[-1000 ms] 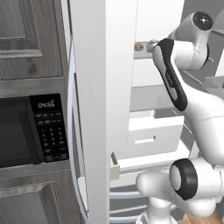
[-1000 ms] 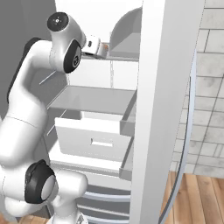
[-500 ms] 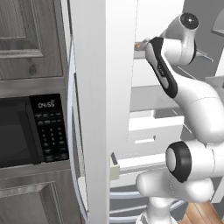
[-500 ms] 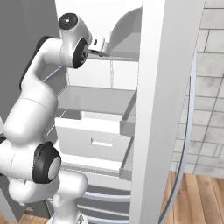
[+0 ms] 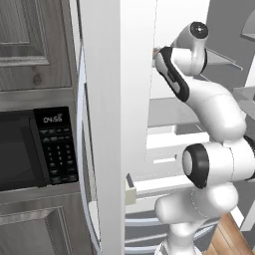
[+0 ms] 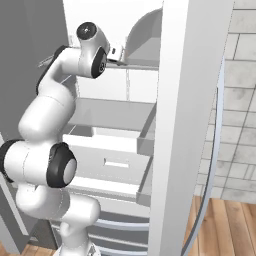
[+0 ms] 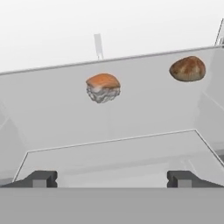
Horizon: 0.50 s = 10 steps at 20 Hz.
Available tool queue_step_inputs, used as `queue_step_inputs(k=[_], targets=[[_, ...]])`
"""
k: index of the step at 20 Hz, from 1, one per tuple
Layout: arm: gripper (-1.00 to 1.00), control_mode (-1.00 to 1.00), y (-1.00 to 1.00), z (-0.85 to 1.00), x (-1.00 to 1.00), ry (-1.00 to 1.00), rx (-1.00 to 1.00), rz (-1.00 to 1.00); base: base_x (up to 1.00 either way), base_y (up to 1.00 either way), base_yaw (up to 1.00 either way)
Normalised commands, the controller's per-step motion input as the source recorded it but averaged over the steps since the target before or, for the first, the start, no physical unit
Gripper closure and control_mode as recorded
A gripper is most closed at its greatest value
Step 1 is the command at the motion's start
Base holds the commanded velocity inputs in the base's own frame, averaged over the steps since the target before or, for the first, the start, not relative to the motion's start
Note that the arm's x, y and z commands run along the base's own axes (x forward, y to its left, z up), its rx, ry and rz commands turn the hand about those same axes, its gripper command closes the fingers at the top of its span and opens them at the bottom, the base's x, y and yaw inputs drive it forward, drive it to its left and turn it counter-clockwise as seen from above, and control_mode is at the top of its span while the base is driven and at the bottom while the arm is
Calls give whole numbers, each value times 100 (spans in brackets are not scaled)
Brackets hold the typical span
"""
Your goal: Move the sushi and scallops from the top shelf to the second highest shelf to make space. Then, place the pitcher from the counter on the cleared top shelf.
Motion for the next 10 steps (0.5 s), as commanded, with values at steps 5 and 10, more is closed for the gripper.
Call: queue_step_inputs(k=[5, 10], targets=[[-100, -100, 0, -2, 62, 0, 0, 0, 0, 0, 0], [-100, -100, 0, 0, 59, 0, 0, 0, 0, 0, 0]])
